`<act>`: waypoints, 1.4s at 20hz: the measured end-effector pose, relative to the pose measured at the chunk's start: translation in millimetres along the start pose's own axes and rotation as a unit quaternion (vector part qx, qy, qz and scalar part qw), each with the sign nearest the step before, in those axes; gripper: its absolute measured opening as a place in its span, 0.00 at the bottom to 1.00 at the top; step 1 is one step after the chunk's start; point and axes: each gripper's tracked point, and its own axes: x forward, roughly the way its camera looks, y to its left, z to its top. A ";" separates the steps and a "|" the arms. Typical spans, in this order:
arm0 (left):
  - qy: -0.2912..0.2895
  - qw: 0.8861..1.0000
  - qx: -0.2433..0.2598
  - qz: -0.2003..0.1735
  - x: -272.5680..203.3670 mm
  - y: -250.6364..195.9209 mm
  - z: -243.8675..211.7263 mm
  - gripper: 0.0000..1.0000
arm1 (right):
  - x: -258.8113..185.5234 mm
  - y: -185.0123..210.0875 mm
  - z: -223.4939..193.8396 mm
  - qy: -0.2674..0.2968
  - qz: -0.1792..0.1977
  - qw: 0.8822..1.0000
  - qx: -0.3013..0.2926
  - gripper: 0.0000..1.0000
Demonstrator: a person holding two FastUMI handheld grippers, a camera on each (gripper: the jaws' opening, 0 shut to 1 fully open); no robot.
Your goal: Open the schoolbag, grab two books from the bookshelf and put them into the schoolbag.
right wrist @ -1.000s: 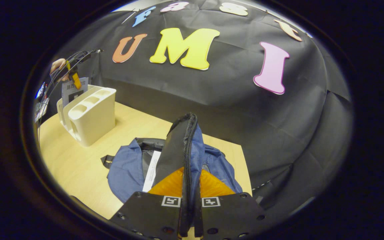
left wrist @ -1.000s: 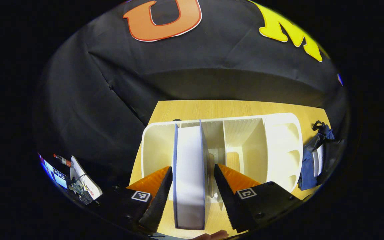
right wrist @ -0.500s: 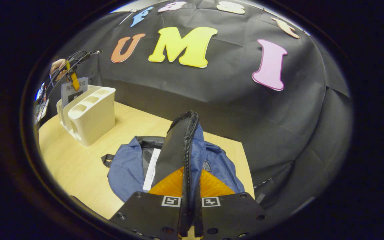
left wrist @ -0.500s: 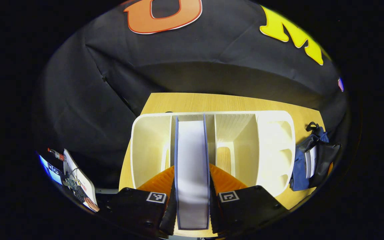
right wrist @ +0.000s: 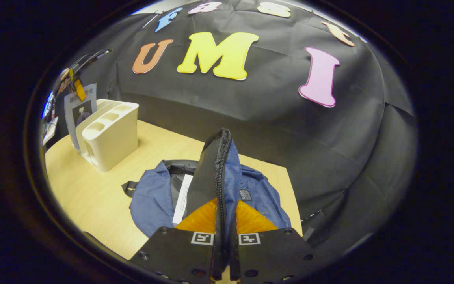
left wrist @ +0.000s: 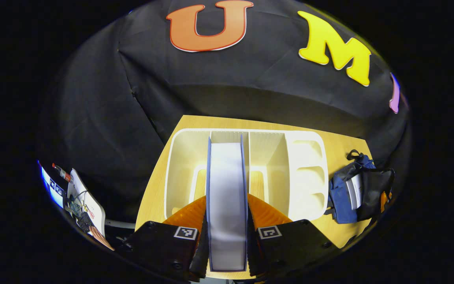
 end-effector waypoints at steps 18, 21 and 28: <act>-0.098 0.946 -0.267 -0.157 -81.5 41.5 -160.9 0.41 | -4.4 17.7 -5.1 0.023 -0.024 0.999 -0.006 0.08; -0.115 0.928 -0.305 -0.183 -83.5 43.5 -186.0 0.41 | -5.6 18.2 -7.1 0.030 -0.029 0.999 0.000 0.08; -0.105 0.890 -0.364 -0.255 -77.1 15.2 -219.9 0.41 | -6.9 21.7 -7.6 0.043 -0.035 0.998 0.003 0.08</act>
